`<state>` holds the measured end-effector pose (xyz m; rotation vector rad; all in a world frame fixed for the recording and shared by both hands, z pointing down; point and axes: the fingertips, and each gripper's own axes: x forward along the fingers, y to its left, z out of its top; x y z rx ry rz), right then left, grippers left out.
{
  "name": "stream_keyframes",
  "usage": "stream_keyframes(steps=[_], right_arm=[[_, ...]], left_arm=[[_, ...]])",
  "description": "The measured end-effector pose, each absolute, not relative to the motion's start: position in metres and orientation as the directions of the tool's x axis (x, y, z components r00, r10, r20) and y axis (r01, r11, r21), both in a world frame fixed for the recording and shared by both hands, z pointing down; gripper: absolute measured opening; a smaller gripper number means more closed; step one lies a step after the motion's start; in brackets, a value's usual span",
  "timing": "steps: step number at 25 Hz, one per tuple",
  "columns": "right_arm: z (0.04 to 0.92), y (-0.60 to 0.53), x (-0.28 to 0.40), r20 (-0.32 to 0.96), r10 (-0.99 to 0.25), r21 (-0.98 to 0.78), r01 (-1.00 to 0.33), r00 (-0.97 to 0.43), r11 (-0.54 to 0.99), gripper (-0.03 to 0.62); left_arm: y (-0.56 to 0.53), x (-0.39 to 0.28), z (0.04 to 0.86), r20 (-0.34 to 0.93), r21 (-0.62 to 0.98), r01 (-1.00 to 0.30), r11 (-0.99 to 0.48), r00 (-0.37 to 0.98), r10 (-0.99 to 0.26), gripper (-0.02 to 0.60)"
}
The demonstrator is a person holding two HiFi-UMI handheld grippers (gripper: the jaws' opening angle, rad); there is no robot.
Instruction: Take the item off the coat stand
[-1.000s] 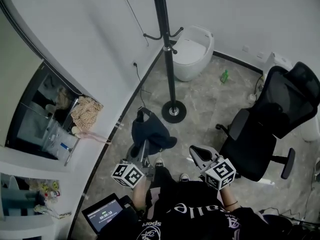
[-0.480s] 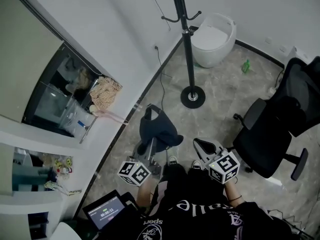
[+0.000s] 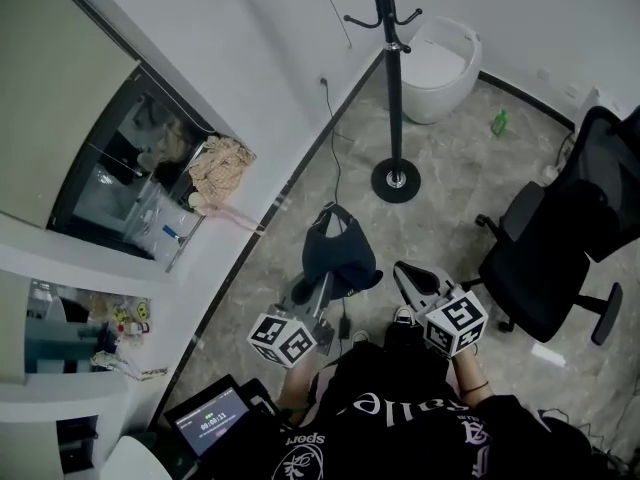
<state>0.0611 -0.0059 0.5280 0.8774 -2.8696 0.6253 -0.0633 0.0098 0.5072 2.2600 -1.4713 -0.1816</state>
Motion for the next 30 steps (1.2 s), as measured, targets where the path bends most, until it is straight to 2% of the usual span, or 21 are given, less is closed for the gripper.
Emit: stream_keyframes(steps=[6, 16, 30], right_arm=[[0.519, 0.032, 0.013, 0.186, -0.528, -0.344, -0.558, -0.829, 0.755, 0.018], [0.524, 0.084, -0.021, 0.212, -0.562, -0.276, -0.600, -0.800, 0.751, 0.018], [0.527, 0.114, -0.004, 0.204, -0.608, -0.240, -0.641, -0.767, 0.729, 0.018]], left_arm=[[0.053, -0.103, 0.513, 0.143, 0.412, -0.835, -0.364, 0.454, -0.879, 0.017], [0.097, -0.145, 0.522, 0.127, 0.431, -0.814, -0.388, 0.481, -0.867, 0.017], [0.114, -0.126, 0.530, 0.092, 0.445, -0.766, -0.464, 0.555, -0.827, 0.017]])
